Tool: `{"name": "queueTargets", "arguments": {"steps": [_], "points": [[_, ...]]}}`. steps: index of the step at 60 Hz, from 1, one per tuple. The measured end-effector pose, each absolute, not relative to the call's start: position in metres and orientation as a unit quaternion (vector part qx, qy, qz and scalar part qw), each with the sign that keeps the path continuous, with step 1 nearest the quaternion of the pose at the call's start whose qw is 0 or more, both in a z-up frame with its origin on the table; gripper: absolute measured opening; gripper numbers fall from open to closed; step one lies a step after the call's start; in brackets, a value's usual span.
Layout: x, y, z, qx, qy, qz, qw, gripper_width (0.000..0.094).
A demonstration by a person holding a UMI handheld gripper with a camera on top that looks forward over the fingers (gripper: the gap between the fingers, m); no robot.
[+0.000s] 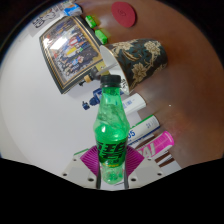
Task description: Pour water
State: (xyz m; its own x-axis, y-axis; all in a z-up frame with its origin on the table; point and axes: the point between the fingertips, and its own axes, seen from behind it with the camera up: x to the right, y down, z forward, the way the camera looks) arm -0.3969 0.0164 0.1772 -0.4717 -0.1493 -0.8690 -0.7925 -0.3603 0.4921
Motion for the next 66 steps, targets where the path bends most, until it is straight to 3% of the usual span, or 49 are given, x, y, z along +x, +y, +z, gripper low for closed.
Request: {"name": "queueTargets", "arguments": {"steps": [17, 23, 34, 47, 55, 66], "points": [[-0.396, 0.012, 0.187, -0.469, 0.501, 0.688, 0.238, 0.0306], [-0.391, 0.007, 0.203, -0.504, 0.472, 0.672, 0.268, 0.0306], [-0.350, 0.004, 0.259, -0.602, 0.361, 0.591, 0.398, 0.0305], [-0.255, 0.013, 0.313, -0.704, 0.163, 0.371, 0.583, 0.0306], [-0.200, 0.018, 0.290, -0.739, 0.040, 0.223, 0.635, 0.0304], [-0.158, 0.040, 0.210, -0.773, -0.072, 0.084, 0.625, 0.0304]]}}
